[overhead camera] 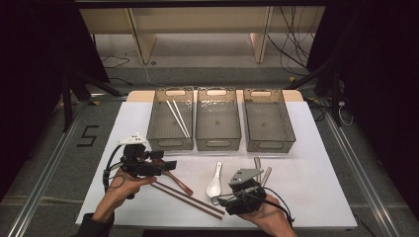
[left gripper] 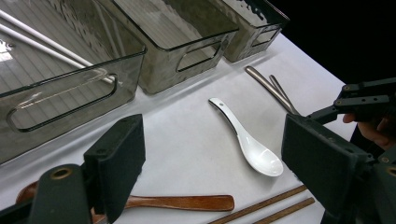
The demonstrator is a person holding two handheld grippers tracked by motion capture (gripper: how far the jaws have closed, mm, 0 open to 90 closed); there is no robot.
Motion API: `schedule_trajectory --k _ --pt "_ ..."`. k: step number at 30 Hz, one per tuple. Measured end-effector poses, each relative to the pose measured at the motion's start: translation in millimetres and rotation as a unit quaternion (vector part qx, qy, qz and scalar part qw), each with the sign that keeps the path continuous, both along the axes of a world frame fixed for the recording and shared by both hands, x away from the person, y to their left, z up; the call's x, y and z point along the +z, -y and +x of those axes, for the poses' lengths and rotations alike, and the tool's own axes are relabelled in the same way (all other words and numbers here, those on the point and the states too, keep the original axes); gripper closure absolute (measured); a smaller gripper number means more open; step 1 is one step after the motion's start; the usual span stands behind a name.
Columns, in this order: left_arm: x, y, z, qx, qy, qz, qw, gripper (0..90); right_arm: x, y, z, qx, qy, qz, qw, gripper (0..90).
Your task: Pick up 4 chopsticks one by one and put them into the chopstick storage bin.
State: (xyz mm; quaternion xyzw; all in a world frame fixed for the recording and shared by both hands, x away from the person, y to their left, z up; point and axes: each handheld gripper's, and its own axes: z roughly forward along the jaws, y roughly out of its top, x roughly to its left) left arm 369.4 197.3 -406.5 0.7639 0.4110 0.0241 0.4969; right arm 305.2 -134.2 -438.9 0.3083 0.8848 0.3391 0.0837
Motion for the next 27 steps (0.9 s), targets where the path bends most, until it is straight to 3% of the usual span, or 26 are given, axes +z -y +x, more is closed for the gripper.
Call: schedule_trajectory --k 12,23,27 --pt "-4.4 1.1 -6.9 -0.004 0.009 -0.002 1.0 20.7 -5.3 -9.5 0.4 0.023 -0.015 -0.036 0.999 41.2" --pt "-7.7 3.8 -14.7 -0.001 0.023 0.006 0.9997 18.8 -13.6 -23.6 -1.5 0.053 -0.038 -0.078 0.9948 51.5" --pt "-9.5 2.4 -14.5 0.002 0.019 0.005 0.9998 18.7 -16.3 -25.0 -1.9 0.06 -0.041 -0.087 0.9935 55.0"
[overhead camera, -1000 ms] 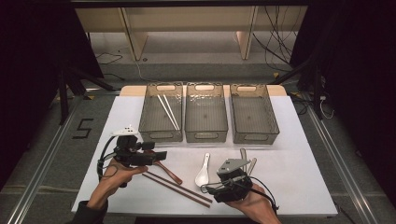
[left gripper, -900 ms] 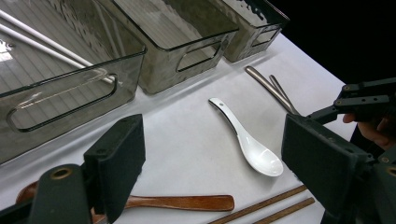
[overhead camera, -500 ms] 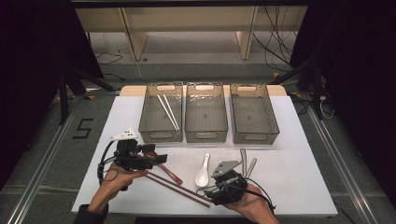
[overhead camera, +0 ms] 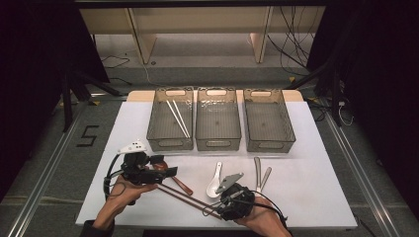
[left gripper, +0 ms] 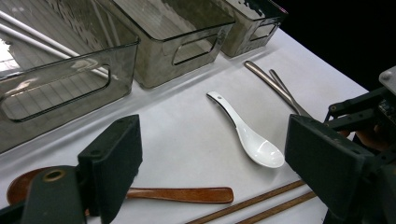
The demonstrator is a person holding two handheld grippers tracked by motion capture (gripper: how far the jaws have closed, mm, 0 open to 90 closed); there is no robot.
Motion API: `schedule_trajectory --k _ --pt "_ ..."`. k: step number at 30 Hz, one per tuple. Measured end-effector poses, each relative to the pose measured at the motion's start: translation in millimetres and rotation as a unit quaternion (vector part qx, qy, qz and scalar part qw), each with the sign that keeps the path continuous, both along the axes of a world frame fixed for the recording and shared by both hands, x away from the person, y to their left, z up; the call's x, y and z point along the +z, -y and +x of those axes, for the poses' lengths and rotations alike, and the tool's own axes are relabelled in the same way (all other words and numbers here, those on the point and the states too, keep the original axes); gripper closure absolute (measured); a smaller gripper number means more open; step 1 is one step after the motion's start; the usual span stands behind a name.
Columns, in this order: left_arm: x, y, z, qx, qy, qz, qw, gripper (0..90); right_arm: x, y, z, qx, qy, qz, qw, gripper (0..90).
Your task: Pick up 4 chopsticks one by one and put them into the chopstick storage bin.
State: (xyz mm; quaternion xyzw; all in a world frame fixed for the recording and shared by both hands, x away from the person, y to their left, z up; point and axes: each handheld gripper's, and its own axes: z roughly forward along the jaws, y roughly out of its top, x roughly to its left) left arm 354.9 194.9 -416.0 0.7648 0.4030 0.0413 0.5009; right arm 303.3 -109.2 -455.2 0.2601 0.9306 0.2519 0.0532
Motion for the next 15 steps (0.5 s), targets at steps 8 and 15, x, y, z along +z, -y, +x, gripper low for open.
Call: schedule_trajectory --k 8,15 --pt "-2.6 -2.6 0.3 0.005 -0.004 -0.001 1.0 18.5 -6.3 -6.8 -1.5 0.009 -0.009 -0.017 0.9998 64.8" --pt "-3.9 -3.5 0.9 0.006 -0.006 -0.002 1.0 18.5 -9.2 -8.7 0.0 0.023 -0.013 -0.036 0.999 70.1"
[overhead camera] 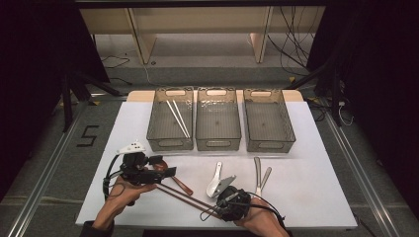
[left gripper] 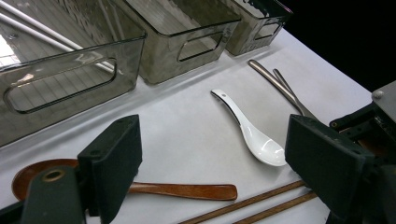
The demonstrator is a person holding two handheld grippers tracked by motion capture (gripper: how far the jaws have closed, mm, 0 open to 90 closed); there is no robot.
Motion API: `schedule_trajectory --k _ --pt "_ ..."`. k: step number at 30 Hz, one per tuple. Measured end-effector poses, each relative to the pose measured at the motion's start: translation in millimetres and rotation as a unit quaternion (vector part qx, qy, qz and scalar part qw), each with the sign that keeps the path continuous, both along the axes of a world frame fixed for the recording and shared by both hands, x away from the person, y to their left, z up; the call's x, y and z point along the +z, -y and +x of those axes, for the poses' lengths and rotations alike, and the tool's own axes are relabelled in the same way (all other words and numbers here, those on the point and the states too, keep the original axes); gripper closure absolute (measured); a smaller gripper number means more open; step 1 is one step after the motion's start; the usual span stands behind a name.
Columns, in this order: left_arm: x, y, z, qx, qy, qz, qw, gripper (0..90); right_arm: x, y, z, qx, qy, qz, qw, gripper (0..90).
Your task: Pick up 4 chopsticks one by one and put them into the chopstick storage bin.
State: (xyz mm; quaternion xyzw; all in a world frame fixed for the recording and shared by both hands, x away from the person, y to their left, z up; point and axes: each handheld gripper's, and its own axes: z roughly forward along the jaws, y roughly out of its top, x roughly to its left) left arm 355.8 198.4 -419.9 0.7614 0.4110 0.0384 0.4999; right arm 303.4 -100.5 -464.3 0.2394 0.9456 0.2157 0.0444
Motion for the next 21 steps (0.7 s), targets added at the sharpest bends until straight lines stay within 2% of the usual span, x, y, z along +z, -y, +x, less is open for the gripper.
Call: schedule_trajectory --k 6,21 --pt "0.0 -0.9 0.0 0.001 0.0 -0.001 1.0 18.5 -0.4 -3.2 -0.3 0.003 -0.004 -0.017 0.9998 74.9" --pt "-0.2 -0.5 -0.2 0.002 -0.002 0.0 1.0 18.6 0.8 -10.6 3.3 0.022 -0.014 -0.037 0.999 82.9"
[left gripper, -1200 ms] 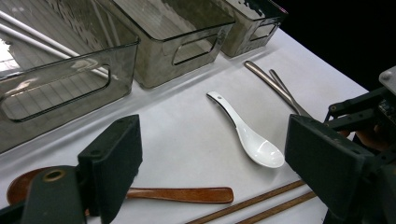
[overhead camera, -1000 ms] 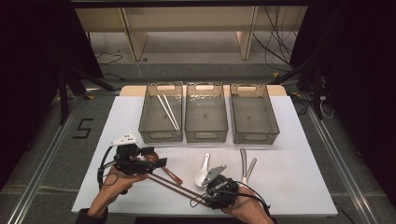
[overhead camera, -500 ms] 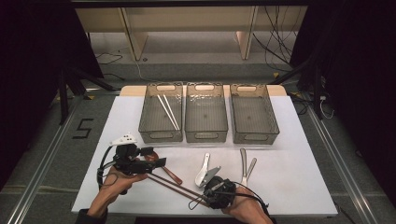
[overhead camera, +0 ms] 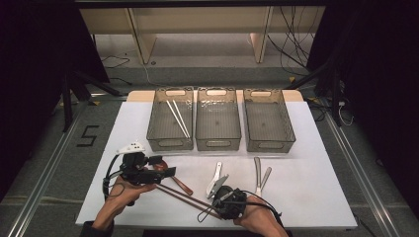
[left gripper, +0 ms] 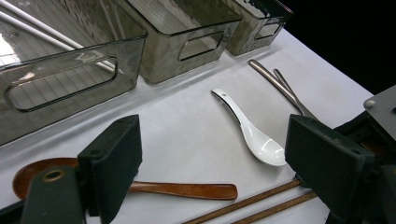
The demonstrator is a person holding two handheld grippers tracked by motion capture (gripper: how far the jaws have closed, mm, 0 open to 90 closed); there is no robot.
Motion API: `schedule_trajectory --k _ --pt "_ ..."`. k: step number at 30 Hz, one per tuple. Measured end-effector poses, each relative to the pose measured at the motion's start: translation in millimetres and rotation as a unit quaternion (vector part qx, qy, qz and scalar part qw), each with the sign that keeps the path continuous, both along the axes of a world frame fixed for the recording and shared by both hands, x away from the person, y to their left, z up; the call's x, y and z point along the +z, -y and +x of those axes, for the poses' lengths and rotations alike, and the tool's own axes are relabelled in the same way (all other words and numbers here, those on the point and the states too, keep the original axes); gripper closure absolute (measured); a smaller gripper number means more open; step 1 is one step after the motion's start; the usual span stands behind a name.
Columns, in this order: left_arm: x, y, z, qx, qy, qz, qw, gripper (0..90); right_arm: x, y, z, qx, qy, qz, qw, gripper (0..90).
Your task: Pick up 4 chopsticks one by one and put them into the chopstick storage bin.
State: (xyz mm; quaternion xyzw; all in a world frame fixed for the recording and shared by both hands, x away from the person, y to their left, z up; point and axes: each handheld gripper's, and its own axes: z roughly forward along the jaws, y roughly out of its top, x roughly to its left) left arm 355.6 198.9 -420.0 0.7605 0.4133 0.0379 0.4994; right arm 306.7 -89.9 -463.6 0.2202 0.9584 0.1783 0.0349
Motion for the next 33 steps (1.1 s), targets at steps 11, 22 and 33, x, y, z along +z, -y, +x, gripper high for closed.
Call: schedule_trajectory --k 11,22,33 --pt "0.4 -0.6 0.0 0.001 0.001 0.001 1.0 18.6 0.4 -2.4 0.4 0.018 0.003 -0.007 0.9998 85.1" --pt "3.2 -5.7 -0.3 0.023 -0.001 -0.009 0.9997 18.8 9.6 0.3 0.8 0.012 0.012 0.035 0.9993 85.3" --pt "17.9 -9.0 -5.8 0.061 0.001 -0.052 0.9968 18.8 29.4 21.0 11.6 -0.042 0.051 0.1 0.9928 85.2"
